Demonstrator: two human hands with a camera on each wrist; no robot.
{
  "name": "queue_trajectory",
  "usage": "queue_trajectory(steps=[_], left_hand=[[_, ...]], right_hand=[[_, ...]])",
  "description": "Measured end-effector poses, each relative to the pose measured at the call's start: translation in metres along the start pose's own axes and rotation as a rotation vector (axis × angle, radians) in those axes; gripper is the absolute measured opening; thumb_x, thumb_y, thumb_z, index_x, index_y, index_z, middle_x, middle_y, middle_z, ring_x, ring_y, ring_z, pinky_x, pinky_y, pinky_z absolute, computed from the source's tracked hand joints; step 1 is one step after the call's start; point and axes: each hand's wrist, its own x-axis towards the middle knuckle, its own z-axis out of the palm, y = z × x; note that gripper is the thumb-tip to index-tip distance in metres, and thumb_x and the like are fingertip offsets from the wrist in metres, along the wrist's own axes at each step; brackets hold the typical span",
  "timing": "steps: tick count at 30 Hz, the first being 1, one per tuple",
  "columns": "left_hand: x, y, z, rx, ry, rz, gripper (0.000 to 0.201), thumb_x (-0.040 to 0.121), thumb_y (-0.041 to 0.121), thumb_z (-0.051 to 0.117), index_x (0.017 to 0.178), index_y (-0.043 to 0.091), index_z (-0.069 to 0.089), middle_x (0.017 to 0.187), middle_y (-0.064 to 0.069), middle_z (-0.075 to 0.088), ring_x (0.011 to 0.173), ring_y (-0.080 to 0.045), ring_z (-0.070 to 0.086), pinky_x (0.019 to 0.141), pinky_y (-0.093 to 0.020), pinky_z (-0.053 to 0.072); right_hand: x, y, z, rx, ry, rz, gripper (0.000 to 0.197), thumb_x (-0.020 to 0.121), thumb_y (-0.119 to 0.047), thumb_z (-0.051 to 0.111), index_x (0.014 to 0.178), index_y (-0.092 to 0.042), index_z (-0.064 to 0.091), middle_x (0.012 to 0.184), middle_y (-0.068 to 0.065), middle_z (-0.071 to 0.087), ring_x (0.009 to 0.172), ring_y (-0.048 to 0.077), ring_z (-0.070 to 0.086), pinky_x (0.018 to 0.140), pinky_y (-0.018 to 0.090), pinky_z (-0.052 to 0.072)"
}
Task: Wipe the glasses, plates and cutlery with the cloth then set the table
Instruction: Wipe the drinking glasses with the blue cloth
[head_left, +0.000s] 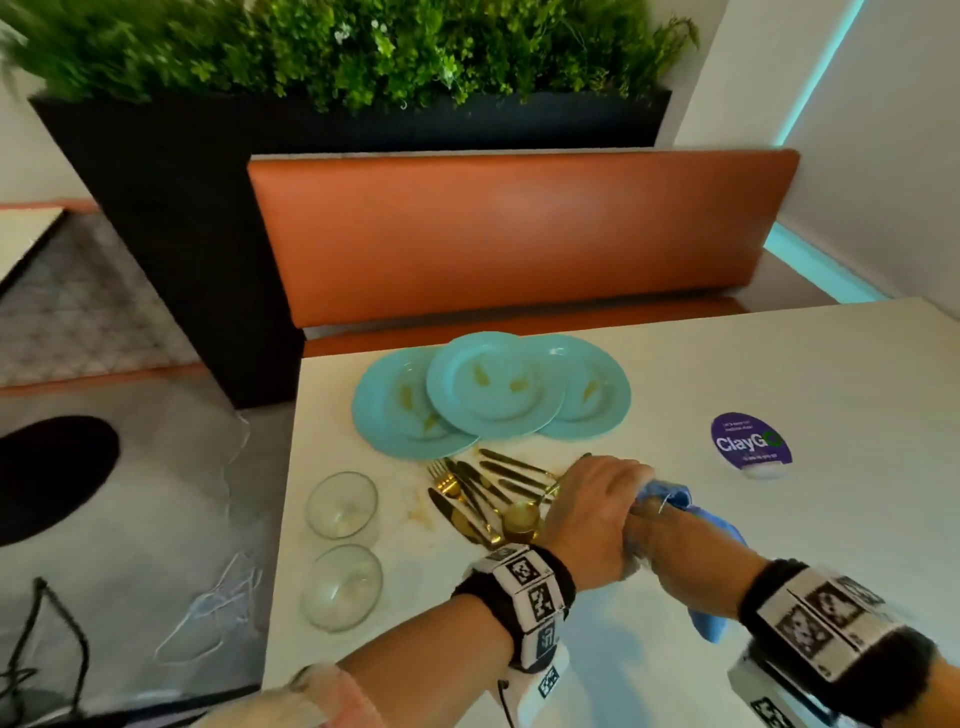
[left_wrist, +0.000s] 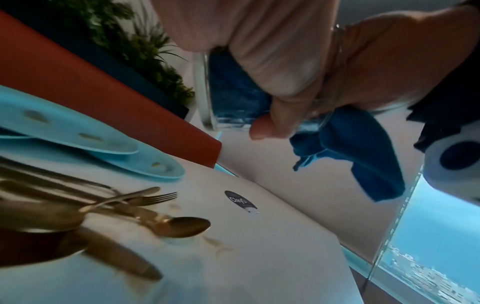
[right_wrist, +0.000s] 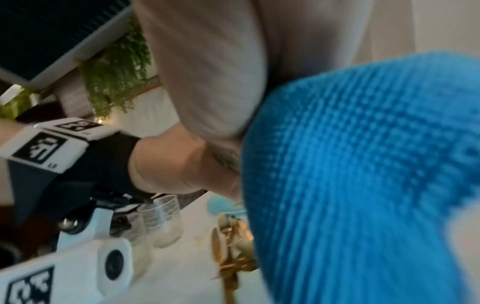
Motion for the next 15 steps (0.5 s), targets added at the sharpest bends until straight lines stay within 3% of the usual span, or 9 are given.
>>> queue_trajectory(steps=[1, 3, 5, 6, 7, 9, 11, 13, 15], left_hand=[[-0.013, -0.001, -0.006, 0.011, 0.059, 0.008, 0.062, 0.053, 0.016, 0.073, 0.109, 0.009, 0.049, 0.098, -0.008, 0.063, 0.091, -0.019, 0.050, 0.086, -0.028, 0.038], [-0.041, 0.002, -0.020, 0.029, 0.139, 0.067, 0.048, 0.064, 0.019, 0.058, 0.109, 0.006, 0.050, 0.100, -0.010, 0.063, 0.094, -0.020, 0.050, 0.091, -0.030, 0.039], [-0.060, 0.001, -0.030, 0.073, 0.193, 0.085, 0.044, 0.067, 0.016, 0.059, 0.109, 0.005, 0.052, 0.102, -0.010, 0.063, 0.096, -0.021, 0.052, 0.092, -0.032, 0.041], [-0.069, -0.001, -0.035, 0.079, 0.188, 0.075, 0.046, 0.065, 0.014, 0.064, 0.109, 0.006, 0.053, 0.103, -0.009, 0.063, 0.096, -0.021, 0.053, 0.090, -0.034, 0.043], [-0.080, -0.002, -0.039, 0.078, 0.142, 0.051, 0.051, 0.061, 0.014, 0.070, 0.109, 0.006, 0.054, 0.104, -0.007, 0.063, 0.097, -0.021, 0.054, 0.088, -0.036, 0.045], [-0.095, 0.004, -0.052, 0.052, -0.065, -0.029, 0.068, 0.053, 0.016, 0.081, 0.115, 0.007, 0.054, 0.109, -0.006, 0.063, 0.103, -0.021, 0.054, 0.092, -0.035, 0.048], [-0.106, 0.015, -0.064, -0.037, -0.233, -0.189, 0.079, 0.054, 0.016, 0.084, 0.124, 0.009, 0.049, 0.119, -0.007, 0.057, 0.113, -0.021, 0.049, 0.097, -0.030, 0.042], [-0.111, 0.020, -0.070, -0.097, -0.299, -0.304, 0.081, 0.057, 0.015, 0.083, 0.129, 0.013, 0.044, 0.125, -0.005, 0.052, 0.119, -0.020, 0.044, 0.100, -0.031, 0.040], [-0.115, 0.021, -0.073, -0.068, -0.280, -0.296, 0.079, 0.059, 0.016, 0.082, 0.128, 0.015, 0.044, 0.124, -0.003, 0.052, 0.118, -0.018, 0.044, 0.100, -0.032, 0.042]], right_hand=[[0.002, -0.007, 0.006, 0.087, 0.033, -0.076, 0.039, 0.089, -0.019, 0.027, 0.110, -0.007, 0.057, 0.101, 0.008, 0.059, 0.083, 0.018, 0.052, 0.078, 0.022, 0.041], [-0.011, -0.036, 0.006, 0.566, 0.007, -0.083, 0.020, 0.094, -0.003, 0.040, 0.088, -0.013, 0.057, 0.078, 0.000, 0.056, 0.067, 0.008, 0.049, 0.062, 0.014, 0.044], [-0.013, -0.053, 0.011, 1.126, -0.023, 0.037, 0.019, 0.090, 0.004, 0.047, 0.079, -0.007, 0.058, 0.073, 0.009, 0.060, 0.063, 0.016, 0.055, 0.060, 0.025, 0.048], [-0.018, -0.064, 0.011, 1.248, -0.058, 0.105, 0.018, 0.090, 0.004, 0.048, 0.080, -0.007, 0.059, 0.074, 0.009, 0.061, 0.064, 0.017, 0.057, 0.060, 0.026, 0.048], [-0.014, -0.070, 0.021, 1.192, -0.034, 0.142, 0.017, 0.091, 0.003, 0.048, 0.085, -0.008, 0.060, 0.077, 0.005, 0.059, 0.067, 0.015, 0.056, 0.062, 0.022, 0.047], [-0.013, -0.080, 0.044, 0.827, -0.100, 0.180, 0.016, 0.092, -0.004, 0.049, 0.103, -0.009, 0.060, 0.081, -0.006, 0.050, 0.076, 0.010, 0.048, 0.066, 0.011, 0.037], [-0.011, -0.073, 0.061, 0.710, -0.022, 0.314, 0.017, 0.086, -0.011, 0.060, 0.103, -0.011, 0.063, 0.068, -0.019, 0.048, 0.068, 0.001, 0.050, 0.061, 0.007, 0.035], [-0.018, -0.079, 0.059, 0.750, 0.043, 0.395, 0.017, 0.078, -0.018, 0.072, 0.093, -0.014, 0.064, 0.066, -0.012, 0.057, 0.059, -0.001, 0.054, 0.050, 0.005, 0.037], [-0.031, -0.101, 0.045, 0.724, 0.076, 0.358, 0.023, 0.085, -0.019, 0.064, 0.105, -0.008, 0.064, 0.092, 0.003, 0.063, 0.081, 0.012, 0.060, 0.065, 0.015, 0.045]])
